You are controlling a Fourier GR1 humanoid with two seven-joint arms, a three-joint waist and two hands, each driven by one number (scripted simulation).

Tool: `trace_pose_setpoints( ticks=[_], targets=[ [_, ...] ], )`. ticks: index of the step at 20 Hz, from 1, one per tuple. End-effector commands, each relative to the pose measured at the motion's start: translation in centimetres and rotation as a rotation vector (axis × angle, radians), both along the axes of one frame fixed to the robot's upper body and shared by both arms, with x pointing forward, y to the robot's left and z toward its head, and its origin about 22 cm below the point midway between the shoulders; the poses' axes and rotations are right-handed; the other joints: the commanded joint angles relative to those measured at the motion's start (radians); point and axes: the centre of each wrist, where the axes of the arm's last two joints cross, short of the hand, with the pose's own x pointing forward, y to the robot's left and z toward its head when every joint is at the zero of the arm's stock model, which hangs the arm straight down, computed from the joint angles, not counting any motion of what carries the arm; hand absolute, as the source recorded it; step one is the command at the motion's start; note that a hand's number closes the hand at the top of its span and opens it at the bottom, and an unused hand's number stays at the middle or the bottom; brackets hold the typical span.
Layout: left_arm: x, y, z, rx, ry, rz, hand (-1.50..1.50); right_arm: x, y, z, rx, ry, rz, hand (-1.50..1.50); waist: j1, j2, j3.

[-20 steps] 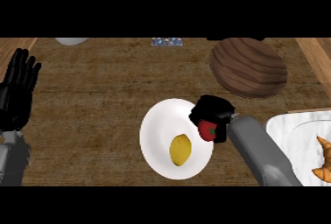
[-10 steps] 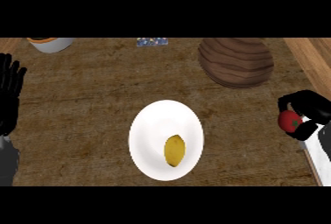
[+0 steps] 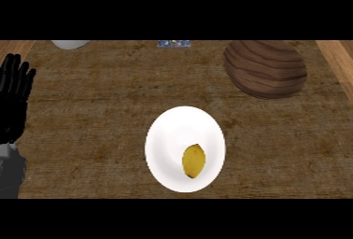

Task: Pick the tomato from the plate and place it in the bowl

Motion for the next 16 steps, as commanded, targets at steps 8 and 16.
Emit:
trace_pose_setpoints(
  ticks=[8,16],
  targets=[
    [0.6,-1.6,0.0,-0.002,0.017,-0.033,0.0,-0.7,-2.4,9.3,0.18,-0.329,0.153,1.5,0.03,-0.008,-0.004],
    [0.9,-0.5,0.0,0.015,0.021,-0.02,0.0,4.5,1.6,13.3,0.408,-0.345,0.294,1.5,0.023,-0.012,-0.007]
  ],
)
